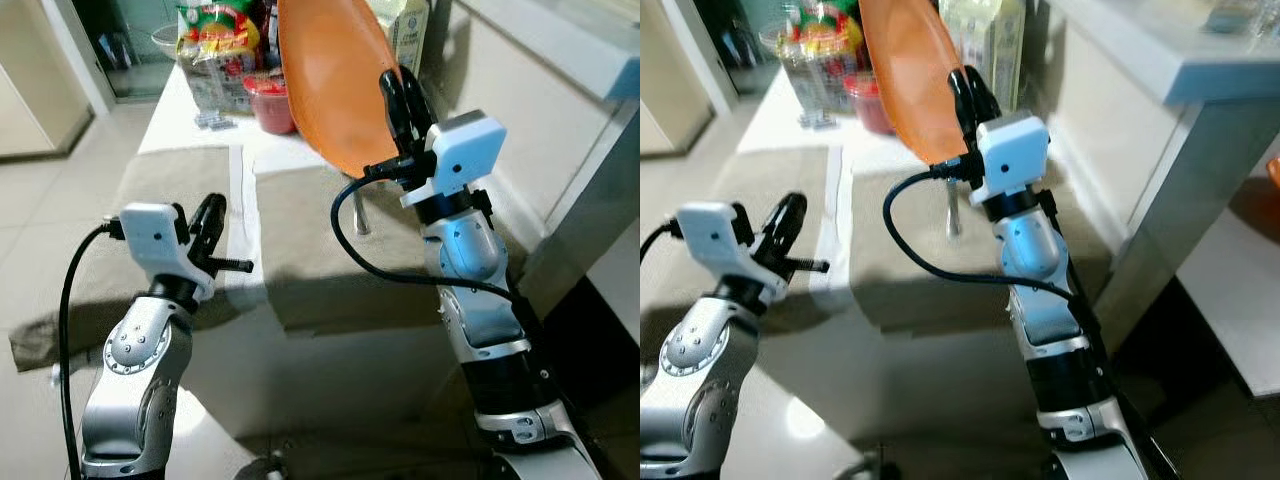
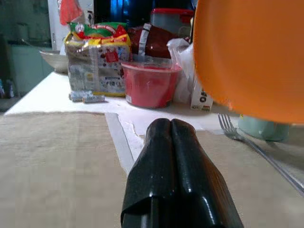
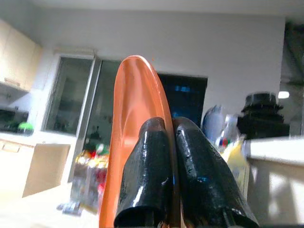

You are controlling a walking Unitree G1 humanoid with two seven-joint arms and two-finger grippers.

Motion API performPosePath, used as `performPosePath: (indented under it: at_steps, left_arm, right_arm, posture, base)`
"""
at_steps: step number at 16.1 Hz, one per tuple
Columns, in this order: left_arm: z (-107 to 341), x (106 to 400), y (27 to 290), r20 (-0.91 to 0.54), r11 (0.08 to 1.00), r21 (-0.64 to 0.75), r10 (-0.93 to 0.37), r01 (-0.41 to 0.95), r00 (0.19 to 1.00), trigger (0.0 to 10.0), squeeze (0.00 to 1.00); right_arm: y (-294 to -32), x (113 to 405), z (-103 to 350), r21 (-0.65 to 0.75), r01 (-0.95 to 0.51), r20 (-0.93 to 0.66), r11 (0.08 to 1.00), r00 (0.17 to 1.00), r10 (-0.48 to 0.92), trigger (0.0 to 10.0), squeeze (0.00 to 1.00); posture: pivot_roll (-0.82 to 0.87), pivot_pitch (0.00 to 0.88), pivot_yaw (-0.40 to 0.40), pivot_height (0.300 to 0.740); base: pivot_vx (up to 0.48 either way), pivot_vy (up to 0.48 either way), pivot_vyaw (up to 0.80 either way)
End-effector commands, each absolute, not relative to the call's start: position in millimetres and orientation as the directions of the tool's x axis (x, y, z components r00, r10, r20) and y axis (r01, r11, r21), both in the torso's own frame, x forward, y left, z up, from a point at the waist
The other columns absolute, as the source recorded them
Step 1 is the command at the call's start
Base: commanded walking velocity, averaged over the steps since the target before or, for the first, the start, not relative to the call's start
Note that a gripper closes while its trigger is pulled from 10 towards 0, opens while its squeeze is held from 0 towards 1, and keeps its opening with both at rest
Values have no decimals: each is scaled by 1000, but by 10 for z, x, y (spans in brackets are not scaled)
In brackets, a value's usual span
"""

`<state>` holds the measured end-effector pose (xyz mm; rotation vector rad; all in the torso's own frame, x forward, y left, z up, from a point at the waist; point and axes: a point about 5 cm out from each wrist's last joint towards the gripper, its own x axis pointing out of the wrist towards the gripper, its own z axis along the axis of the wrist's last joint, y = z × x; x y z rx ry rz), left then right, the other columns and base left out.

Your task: Setting the table

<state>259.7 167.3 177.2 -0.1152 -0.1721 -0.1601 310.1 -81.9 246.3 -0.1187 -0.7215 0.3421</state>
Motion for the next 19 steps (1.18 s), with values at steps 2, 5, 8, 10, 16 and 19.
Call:
performPosePath:
  at_steps: [2, 5, 8, 10, 16, 19]
  left_arm:
    - [1760, 2604, 1717, 165, 984, -99, -131, 149, 978, 10000, 0]
    - [1750, 2617, 1709, 159, 985, -99, -127, 144, 979, 10000, 0]
    - [1728, 2645, 1708, 148, 986, -88, -129, 143, 981, 10000, 0]
    - [1748, 2655, 1705, 156, 985, -79, -138, 152, 978, 10000, 0]
    - [1748, 2674, 1658, 148, 982, -51, -171, 180, 974, 10000, 0]
    - [1744, 2685, 1648, 145, 981, -43, -180, 188, 973, 10000, 0]
  right_arm:
    - [-824, 3073, 2508, -225, -259, 653, 939, 676, 343, 0, 94]
    - [-831, 3075, 2492, -225, -257, 648, 940, 681, 341, 0, 90]
    - [-836, 3078, 2462, -228, -255, 641, 940, 687, 342, 0, 94]
    - [-835, 3074, 2448, -228, -255, 638, 940, 690, 342, 0, 94]
    - [-833, 3063, 2410, -230, -255, 628, 939, 698, 344, 0, 94]
    - [-829, 3064, 2399, -235, -255, 625, 938, 700, 347, 0, 94]
  posture:
    - [-86, 0, 81, 740]
    - [-88, 0, 81, 740]
    - [-91, 0, 83, 740]
    - [-92, 0, 86, 740]
    - [-94, 0, 88, 740]
    - [-96, 0, 91, 740]
  base:
    - [-405, 0, 0]
    - [-409, 0, 0]
    - [-266, 0, 0]
    - [0, 0, 0]
    - [0, -261, 0]
    - [0, -470, 0]
